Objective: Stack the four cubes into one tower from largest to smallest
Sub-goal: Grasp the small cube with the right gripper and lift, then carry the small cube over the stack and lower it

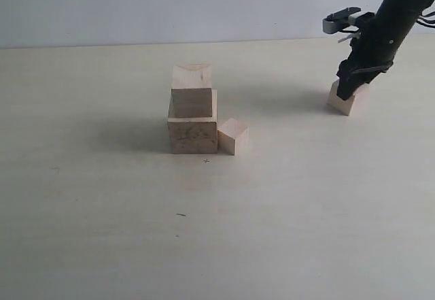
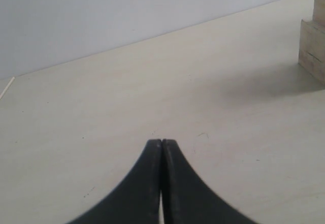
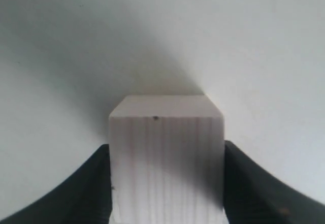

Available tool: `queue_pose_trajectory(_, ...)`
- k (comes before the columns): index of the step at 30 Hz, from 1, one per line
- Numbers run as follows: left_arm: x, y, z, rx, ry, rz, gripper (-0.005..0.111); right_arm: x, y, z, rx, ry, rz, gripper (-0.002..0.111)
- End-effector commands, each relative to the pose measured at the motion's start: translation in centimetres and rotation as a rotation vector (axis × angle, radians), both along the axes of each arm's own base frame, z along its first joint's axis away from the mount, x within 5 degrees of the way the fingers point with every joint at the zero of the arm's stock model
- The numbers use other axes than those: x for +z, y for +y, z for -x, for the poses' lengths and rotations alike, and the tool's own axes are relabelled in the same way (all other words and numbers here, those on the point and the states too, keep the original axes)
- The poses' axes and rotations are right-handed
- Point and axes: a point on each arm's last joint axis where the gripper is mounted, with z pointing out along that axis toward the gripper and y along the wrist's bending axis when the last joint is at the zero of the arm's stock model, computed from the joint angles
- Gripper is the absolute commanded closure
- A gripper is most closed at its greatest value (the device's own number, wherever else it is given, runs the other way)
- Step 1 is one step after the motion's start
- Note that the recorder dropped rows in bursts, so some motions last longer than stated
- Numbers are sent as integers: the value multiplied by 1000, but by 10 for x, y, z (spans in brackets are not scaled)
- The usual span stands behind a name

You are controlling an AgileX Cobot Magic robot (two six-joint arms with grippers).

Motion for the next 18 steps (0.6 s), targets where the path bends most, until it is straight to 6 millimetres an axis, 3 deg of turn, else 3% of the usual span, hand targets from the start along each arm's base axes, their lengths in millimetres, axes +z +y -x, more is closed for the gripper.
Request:
queue_pose_trajectory(1, 2, 0, 0, 3, -20, 2, 107, 9, -2, 2, -130, 16, -7, 75)
queue_pose_trajectory(4, 2, 0, 0, 3, -20, 2, 107, 25, -1, 3, -294, 8, -28, 77)
queue_pose_trajectory(8, 2, 0, 0, 3, -20, 2, 107, 60, 5, 6, -393, -48, -102, 77)
queue_pose_trajectory(13, 2, 0, 0, 3, -20, 2, 107, 129, 22, 18, -536, -136, -322, 77)
queue_pose_trajectory(18, 2, 0, 0, 3, -20, 2, 107, 205, 46, 43, -499, -259, -526, 77)
